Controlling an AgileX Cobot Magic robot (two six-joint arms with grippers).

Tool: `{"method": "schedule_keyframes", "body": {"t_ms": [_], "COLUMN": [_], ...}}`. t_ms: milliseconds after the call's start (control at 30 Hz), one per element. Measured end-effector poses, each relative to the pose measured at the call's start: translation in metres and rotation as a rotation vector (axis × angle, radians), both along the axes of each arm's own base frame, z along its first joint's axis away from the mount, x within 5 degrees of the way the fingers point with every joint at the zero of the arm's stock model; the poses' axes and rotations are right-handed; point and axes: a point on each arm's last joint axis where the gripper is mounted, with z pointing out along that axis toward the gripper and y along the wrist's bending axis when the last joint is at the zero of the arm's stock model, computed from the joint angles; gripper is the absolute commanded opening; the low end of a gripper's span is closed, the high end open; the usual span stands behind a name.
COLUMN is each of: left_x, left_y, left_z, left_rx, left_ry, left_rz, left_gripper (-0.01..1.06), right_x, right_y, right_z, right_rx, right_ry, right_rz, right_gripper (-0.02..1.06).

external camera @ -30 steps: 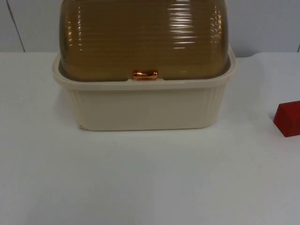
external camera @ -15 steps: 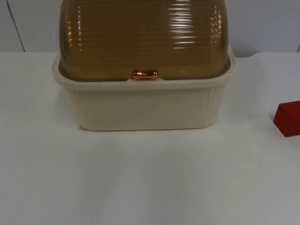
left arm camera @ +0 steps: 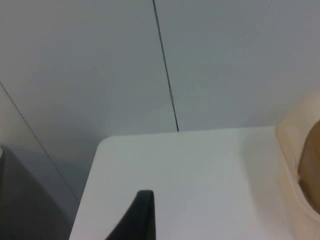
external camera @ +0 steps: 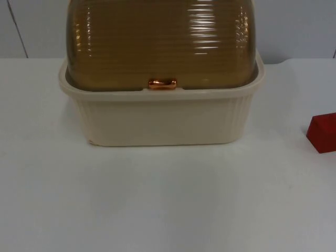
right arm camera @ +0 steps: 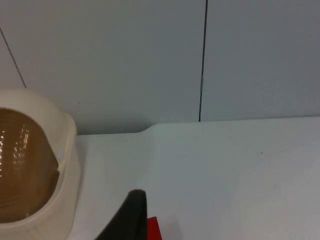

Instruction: Open the box lid with the left hand, place the block into the box with the right hand, then close the box lid with the left hand.

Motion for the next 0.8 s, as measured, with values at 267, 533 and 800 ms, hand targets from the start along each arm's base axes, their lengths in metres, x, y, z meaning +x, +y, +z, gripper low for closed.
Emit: {"method": "schedule_keyframes", "body": {"t_ms": [267,533,800], "left_x": [0.031,0.083,0.087], "left_y": [-0.004,-0.038,-0.121], "left_z": [-0.019,-0.065,-0.154], "left_rx": [0.080,0.217,0.710], "left_ry": [0.159,0.349,0.408], "left_rz": [-0.071,-0.359,-0.785], "left_gripper": [1.04,1.04,1.04], "right_x": [0.001,0.002,0.003], "right_y": [0.000,0.000,-0.001], "right_z": [0.001,0.003,0.005], "right_rx": [-0.007,-0.018,-0.041], "right_ry": [-0.010,-0.039,-0.057], "right_rz": [0.003,0.007,-0.001], "right_gripper": [1.05,1.05,1.05]}}
